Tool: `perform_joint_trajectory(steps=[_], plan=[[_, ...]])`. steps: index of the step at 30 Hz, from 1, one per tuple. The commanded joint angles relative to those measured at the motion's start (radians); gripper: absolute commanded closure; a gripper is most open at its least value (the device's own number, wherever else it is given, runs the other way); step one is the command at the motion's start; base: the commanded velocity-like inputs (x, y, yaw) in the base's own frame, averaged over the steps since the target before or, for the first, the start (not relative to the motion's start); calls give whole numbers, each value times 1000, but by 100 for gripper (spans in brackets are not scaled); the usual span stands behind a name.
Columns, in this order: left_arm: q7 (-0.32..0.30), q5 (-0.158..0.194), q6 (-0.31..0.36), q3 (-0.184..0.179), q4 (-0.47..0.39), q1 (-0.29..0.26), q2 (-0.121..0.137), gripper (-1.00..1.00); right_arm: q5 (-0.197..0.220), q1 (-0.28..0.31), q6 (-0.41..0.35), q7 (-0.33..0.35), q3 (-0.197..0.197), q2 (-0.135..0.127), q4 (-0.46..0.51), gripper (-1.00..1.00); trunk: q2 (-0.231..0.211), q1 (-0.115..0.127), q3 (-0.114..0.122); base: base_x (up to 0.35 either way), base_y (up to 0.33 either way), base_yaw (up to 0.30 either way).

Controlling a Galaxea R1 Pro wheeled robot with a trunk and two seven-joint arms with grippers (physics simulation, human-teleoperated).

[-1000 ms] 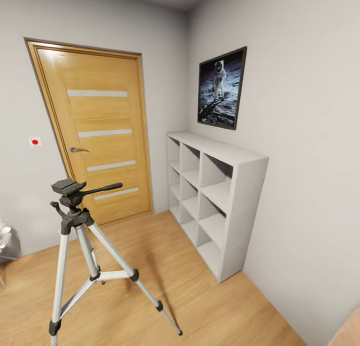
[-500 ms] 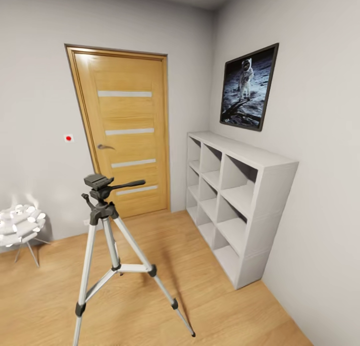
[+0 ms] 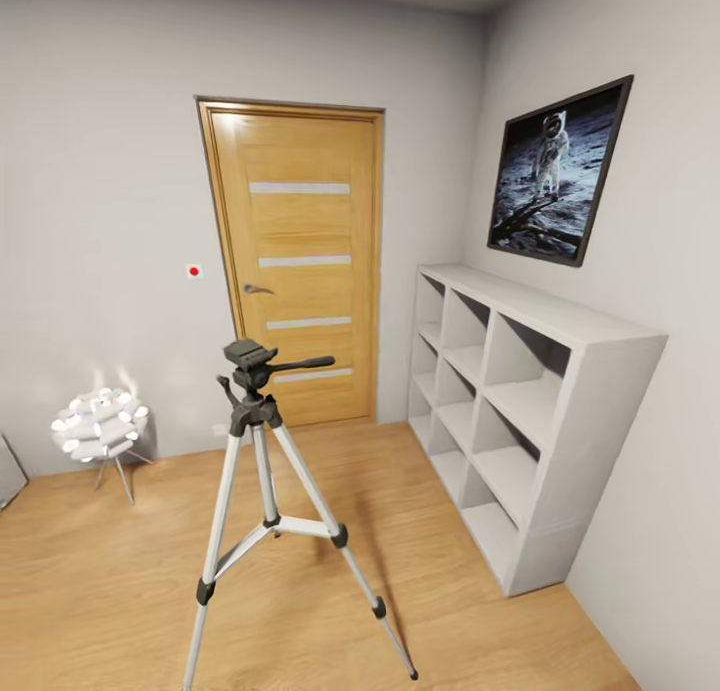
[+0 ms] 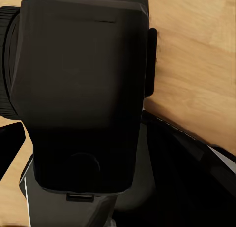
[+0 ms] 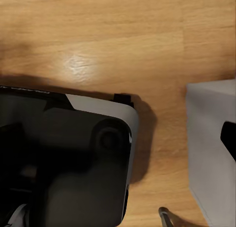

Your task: Attach the digital camera to the camera tripod in the bedroom.

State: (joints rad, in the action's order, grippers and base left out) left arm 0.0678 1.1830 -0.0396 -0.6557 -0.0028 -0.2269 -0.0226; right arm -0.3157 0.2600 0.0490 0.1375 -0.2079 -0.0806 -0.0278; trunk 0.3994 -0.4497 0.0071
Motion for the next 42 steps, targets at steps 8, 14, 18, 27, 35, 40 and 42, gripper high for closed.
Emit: perform_joint_trajectory(steps=[8,14,18,27,35,40,42], plan=[[4,4,-2,-9,-1,0,0,100,-8,1,6,2,-8,-1,-3,-100,1,0,0,0,0,275],[3,3,-1,-10,-2,0,-2,100,-8,1,6,2,-8,-1,-3,-100,1,0,0,0,0,275],[3,3,-1,-9,-2,0,-2,100,-8,1,6,2,-8,-1,-3,-100,1,0,0,0,0,275],[1,3,0,-10,-2,0,-2,100,-8,1,6,2,-8,-1,-3,-100,1,0,0,0,0,275],[2,3,0,-9,-2,0,-2,100,-8,1,5,2,-8,-1,-4,-100,1,0,0,0,0,275],[1,3,0,-10,-2,0,-2,100,-8,1,5,3,-8,-1,-4,-100,1,0,0,0,0,270],[1,3,0,-10,-2,0,-2,100,-8,1,5,3,-8,-1,-4,-100,1,0,0,10,-3,265]])
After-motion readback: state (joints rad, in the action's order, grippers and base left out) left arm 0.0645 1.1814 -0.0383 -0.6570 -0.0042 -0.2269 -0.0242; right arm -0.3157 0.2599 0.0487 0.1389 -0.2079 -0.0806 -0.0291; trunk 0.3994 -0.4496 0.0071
